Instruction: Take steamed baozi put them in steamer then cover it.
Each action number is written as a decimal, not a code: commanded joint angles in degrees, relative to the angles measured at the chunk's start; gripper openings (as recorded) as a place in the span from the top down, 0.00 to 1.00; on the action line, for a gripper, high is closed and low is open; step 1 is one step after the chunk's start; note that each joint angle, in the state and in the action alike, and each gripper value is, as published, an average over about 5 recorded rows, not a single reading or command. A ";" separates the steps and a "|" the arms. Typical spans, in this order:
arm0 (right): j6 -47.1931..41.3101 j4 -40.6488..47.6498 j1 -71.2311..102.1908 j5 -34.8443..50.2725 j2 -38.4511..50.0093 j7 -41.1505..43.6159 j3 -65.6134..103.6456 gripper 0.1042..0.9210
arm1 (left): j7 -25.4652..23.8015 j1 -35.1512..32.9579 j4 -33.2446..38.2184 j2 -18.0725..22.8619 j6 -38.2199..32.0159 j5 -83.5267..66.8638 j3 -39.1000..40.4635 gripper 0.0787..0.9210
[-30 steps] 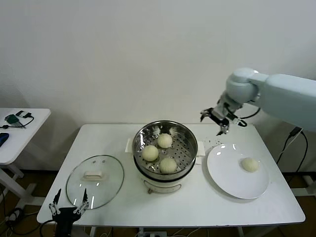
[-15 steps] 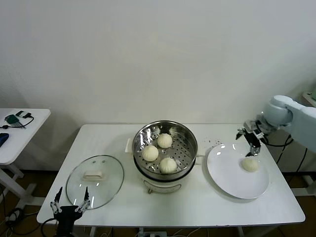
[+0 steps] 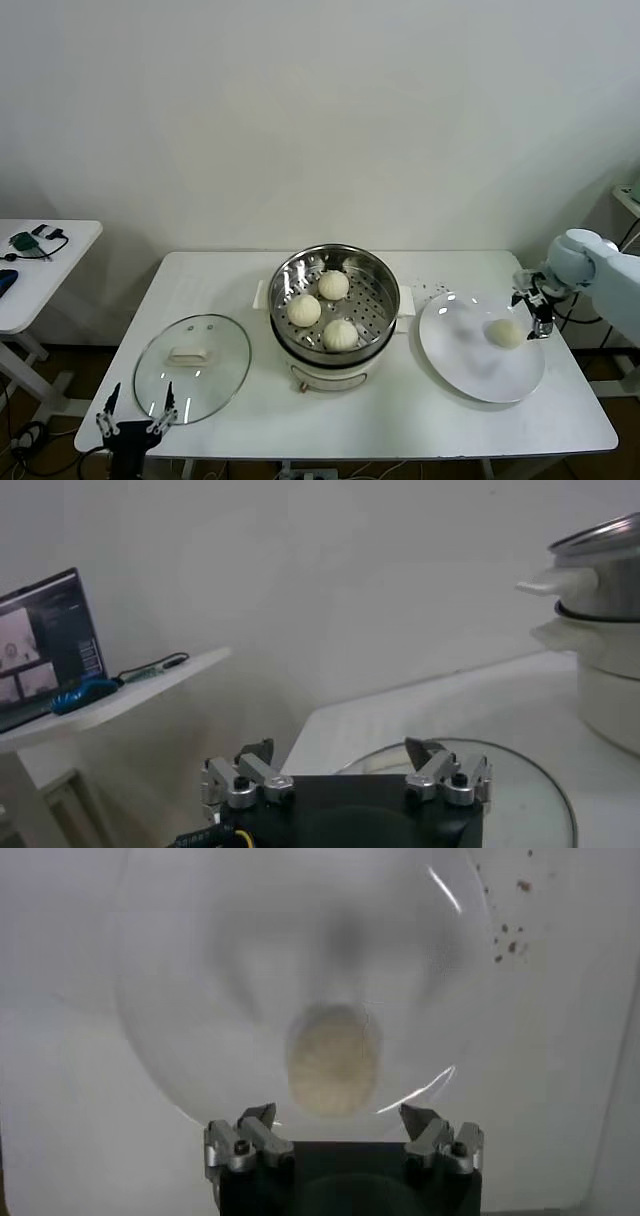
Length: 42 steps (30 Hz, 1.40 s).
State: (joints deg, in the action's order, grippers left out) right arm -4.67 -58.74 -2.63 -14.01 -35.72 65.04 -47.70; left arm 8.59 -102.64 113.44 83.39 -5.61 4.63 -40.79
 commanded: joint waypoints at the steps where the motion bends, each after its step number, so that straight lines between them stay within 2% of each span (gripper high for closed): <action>1: 0.64 8.75 5.74 -5.07 -6.55 -0.04 5.65 0.12 | 0.17 -0.38 0.18 0.15 0.11 0.11 -0.11 0.12; 19: 1.10 12.82 5.72 -5.09 -9.72 -0.04 6.07 0.12 | 0.20 -0.15 -0.05 0.19 0.15 0.81 0.32 0.12; 31: 0.33 11.39 4.43 -2.40 -8.26 -0.01 5.24 0.27 | 0.27 -0.36 -0.05 0.20 0.04 1.12 0.50 0.12; 35: -2.07 8.21 1.22 4.38 -6.09 -0.42 1.73 0.28 | 0.24 -0.31 0.23 0.16 0.07 1.15 0.71 0.12; 42: -7.52 -0.78 -19.59 25.29 -3.36 -1.52 -16.81 0.29 | 0.07 -0.60 1.04 0.02 0.09 1.15 1.29 0.12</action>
State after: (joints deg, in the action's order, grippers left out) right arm -7.05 -51.17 -3.69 -8.94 -41.69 64.32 -47.80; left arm 8.80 -102.97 114.11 83.55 -5.52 5.75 -39.75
